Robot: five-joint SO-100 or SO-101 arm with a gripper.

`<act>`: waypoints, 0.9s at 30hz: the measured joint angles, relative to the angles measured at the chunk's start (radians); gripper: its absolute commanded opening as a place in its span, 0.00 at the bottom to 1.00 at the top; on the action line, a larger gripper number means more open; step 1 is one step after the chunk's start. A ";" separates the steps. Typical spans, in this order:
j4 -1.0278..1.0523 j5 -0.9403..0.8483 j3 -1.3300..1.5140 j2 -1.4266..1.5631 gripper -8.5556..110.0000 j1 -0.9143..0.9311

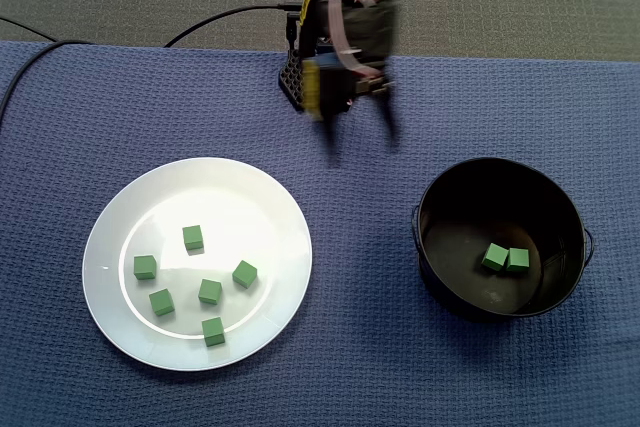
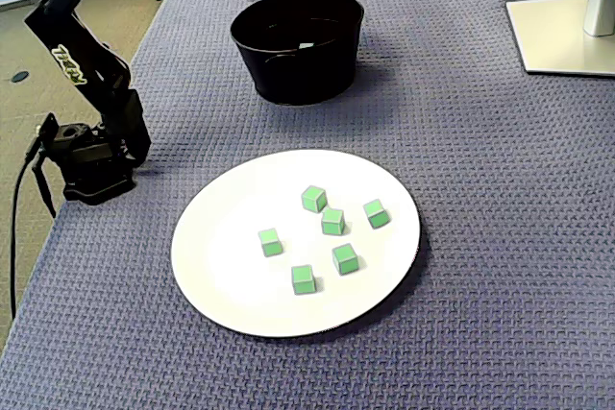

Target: Pick up the items on the white plate and put them in the black container.

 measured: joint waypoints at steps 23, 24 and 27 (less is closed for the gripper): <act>-0.738 -0.368 0.624 -0.373 0.37 0.589; -0.749 -0.357 0.620 -0.394 0.37 0.589; -0.793 -0.330 0.601 -0.454 0.38 0.589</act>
